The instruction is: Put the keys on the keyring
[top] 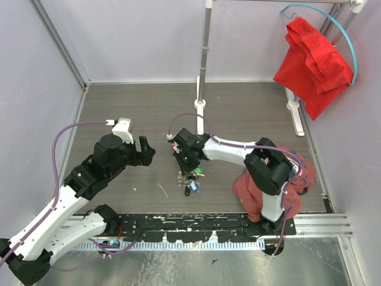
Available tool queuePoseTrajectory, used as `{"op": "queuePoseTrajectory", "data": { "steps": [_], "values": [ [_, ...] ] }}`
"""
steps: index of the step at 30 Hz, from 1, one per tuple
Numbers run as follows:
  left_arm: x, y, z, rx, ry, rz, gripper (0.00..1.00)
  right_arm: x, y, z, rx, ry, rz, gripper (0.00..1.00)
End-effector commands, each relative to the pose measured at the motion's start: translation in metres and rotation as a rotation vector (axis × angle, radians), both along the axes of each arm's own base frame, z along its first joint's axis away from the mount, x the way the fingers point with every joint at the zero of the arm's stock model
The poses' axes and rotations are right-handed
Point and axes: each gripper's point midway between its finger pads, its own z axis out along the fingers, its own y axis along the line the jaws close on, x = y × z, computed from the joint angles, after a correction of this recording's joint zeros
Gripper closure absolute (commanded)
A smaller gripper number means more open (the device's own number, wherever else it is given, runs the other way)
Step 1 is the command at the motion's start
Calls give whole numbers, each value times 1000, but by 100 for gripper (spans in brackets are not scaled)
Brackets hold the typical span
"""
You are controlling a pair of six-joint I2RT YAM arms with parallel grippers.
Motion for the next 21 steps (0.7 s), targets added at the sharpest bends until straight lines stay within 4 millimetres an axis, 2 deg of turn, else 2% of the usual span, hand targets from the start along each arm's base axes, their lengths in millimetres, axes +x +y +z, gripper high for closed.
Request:
{"op": "queuePoseTrajectory", "data": {
  "steps": [1,7,13,17,21],
  "values": [
    [1,0,-1,3,-8,-6,12,8,17,20,68,-45,16,97],
    [1,0,-1,2,-9,-6,12,10,16,29,75,-67,12,98],
    [1,-3,-1,-2,-7,-17,12,8,13,28,53,-63,15,76],
    [1,-3,-2,-2,-5,-16,12,4,12,22,40,-47,23,70],
    [1,-3,-2,-1,-4,-17,12,3,12,18,30,-45,26,68]
  ]
}}
